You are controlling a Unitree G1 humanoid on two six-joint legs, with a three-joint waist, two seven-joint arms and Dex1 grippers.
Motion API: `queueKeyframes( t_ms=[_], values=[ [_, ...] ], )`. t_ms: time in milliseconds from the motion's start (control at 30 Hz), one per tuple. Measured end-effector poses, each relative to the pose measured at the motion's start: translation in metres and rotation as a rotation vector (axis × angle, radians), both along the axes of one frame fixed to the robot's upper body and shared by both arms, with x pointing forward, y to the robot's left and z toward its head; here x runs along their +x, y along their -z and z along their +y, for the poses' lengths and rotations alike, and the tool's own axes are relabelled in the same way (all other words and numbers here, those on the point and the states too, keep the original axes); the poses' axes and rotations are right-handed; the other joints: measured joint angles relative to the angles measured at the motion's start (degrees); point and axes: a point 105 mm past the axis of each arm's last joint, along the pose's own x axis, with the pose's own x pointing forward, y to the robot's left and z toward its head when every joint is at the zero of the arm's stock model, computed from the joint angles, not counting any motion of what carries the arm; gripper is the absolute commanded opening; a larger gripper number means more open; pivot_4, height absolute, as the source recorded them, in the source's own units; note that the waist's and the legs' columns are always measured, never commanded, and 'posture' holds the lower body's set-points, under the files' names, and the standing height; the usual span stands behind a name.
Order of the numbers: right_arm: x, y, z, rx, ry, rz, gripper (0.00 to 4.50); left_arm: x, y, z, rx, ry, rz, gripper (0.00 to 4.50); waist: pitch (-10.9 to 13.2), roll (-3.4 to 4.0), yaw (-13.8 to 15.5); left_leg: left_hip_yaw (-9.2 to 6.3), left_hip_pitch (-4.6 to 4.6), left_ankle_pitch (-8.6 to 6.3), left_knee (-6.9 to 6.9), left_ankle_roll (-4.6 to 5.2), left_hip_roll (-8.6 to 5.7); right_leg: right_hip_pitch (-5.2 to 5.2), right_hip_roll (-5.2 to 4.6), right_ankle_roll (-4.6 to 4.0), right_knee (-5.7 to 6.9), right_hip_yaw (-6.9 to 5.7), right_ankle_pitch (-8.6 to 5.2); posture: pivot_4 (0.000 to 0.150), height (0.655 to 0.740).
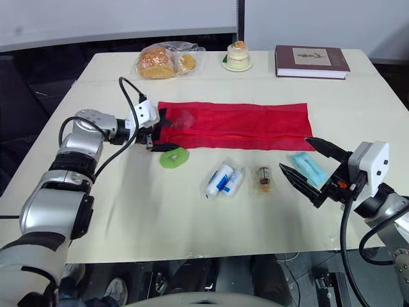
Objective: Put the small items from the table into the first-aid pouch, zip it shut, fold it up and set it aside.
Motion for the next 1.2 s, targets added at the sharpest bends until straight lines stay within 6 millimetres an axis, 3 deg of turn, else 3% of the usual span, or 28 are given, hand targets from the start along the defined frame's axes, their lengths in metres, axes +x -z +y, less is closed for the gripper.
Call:
queueKeyframes(
  t_ms=[200, 367, 600, 1200],
  values=[
    [0.009, 0.003, -0.002, -0.012, 0.085, 0.002, 4.5, 0.001, 0.006, -0.065, -0.047, 0.124, -0.007, 4.44, 0.0, -0.02, 0.3, -0.05, -0.01, -0.04, 0.22, 0.06, -0.02, 0.11, 0.01, 0.01, 0.01, -0.07, 0.0, 0.15, 0.7289],
    [0.012, 0.011, -0.005, -0.03, 0.145, 0.038, 4.5, 0.017, 0.002, -0.093, -0.064, 0.075, -0.062, 4.44, 0.0, -0.03, 0.2, -0.02, 0.0, -0.05, 0.24, 0.09, -0.01, 0.11, 0.01, 0.01, 0.03, -0.06, 0.0, 0.15, 0.7289],
    [0.008, 0.01, -0.003, -0.039, 0.181, 0.038, 4.5, 0.027, 0.021, -0.096, 0.027, 0.024, -0.104, 4.44, 0.0, -0.04, 0.2, -0.01, -0.01, -0.08, 0.25, 0.14, -0.02, 0.12, 0.01, 0.01, 0.03, -0.06, 0.0, 0.15, 0.7289],
    [0.008, 0.012, -0.006, -0.043, 0.229, 0.047, 4.5, 0.042, 0.023, -0.097, 0.055, -0.103, -0.208, 4.44, 0.0, -0.05, 0.3, -0.02, -0.01, -0.09, 0.28, 0.14, -0.05, 0.13, 0.01, 0.02, 0.04, -0.07, 0.0, 0.15, 0.7289]
  ],
)
